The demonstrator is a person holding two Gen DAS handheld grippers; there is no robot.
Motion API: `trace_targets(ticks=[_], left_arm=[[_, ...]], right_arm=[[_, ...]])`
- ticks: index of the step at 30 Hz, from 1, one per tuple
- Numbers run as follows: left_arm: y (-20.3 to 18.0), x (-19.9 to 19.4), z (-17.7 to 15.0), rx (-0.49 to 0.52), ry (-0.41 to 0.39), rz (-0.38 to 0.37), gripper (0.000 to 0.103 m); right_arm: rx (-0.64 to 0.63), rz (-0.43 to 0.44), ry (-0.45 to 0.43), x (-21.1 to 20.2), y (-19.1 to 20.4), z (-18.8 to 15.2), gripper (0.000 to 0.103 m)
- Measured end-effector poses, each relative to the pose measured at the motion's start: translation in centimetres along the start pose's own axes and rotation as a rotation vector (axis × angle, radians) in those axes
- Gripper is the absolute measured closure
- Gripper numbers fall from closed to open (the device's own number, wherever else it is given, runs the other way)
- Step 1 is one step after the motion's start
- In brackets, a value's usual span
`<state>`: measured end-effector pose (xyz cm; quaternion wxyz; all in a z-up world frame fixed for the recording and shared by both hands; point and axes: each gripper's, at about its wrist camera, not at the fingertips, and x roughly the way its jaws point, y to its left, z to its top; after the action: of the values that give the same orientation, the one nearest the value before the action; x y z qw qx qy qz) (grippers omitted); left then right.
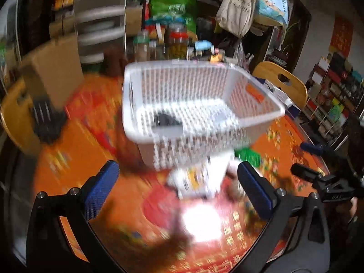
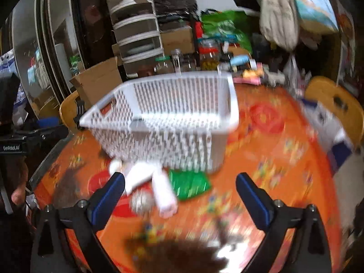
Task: Organize soft objects
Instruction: 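Grasp the white round bundle with the left tool while the right tool grasps the green foil packet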
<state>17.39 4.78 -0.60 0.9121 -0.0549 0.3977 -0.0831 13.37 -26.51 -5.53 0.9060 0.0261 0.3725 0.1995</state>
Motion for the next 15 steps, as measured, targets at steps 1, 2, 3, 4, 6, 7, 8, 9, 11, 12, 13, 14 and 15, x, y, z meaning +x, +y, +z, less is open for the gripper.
trace_targets(ticks=[1, 2, 3, 4, 6, 7, 8, 9, 11, 12, 13, 14, 15], left_arm=[[0.1, 0.9, -0.9, -0.009, 0.008, -0.006, 0.0], [0.2, 2.0, -2.0, -0.024, 0.022, -0.009, 0.0], [0.3, 3.0, -2.8, -0.037, 0.048, -0.008, 0.0], [0.5, 3.8, -3.3, -0.045, 0.067, -0.009, 0.0], [0.5, 5.2, -3.8, -0.05, 0.08, -0.007, 0.0], [0.6, 5.7, -3.8, -0.046, 0.081, 0.009, 0.0], [0.5, 5.8, -4.1, -0.046, 0.08, 0.016, 0.0], [0.7, 6.2, -3.9, -0.05, 0.078, 0.015, 0.0], [1.0, 6.7, -3.9, -0.055, 0.07, 0.005, 0.0], [1.0, 6.8, -3.9, -0.052, 0.067, 0.0, 0.0], [1.0, 7.1, -3.9, -0.047, 0.059, -0.002, 0.0], [0.9, 7.4, -3.9, -0.039, 0.053, 0.007, 0.001], [0.8, 7.9, -3.8, -0.037, 0.051, 0.008, 0.001]], right_arm=[[0.025, 0.01, 0.002, 0.5, -0.3, -0.9, 0.005], [0.05, 0.018, 0.011, 1.2, -0.5, -1.8, 0.005], [0.074, 0.028, 0.027, 1.9, -0.8, -2.5, 0.005], [0.091, 0.035, 0.042, 2.4, -1.1, -2.9, 0.005], [0.109, 0.042, 0.066, 3.2, -1.4, -3.5, 0.005], [0.108, 0.042, 0.066, 3.3, -1.4, -3.5, 0.005], [0.107, 0.039, 0.064, 3.4, -1.5, -3.6, 0.005], [0.109, 0.039, 0.057, 3.3, -1.5, -3.5, 0.006], [0.119, 0.04, 0.041, 3.2, -1.7, -3.5, 0.006], [0.131, 0.038, 0.038, 3.3, -2.1, -3.2, 0.006], [0.138, 0.037, 0.037, 3.4, -2.4, -2.9, 0.006], [0.144, 0.035, 0.041, 3.7, -2.6, -2.7, 0.006], [0.156, 0.033, 0.051, 4.2, -3.1, -2.4, 0.008]])
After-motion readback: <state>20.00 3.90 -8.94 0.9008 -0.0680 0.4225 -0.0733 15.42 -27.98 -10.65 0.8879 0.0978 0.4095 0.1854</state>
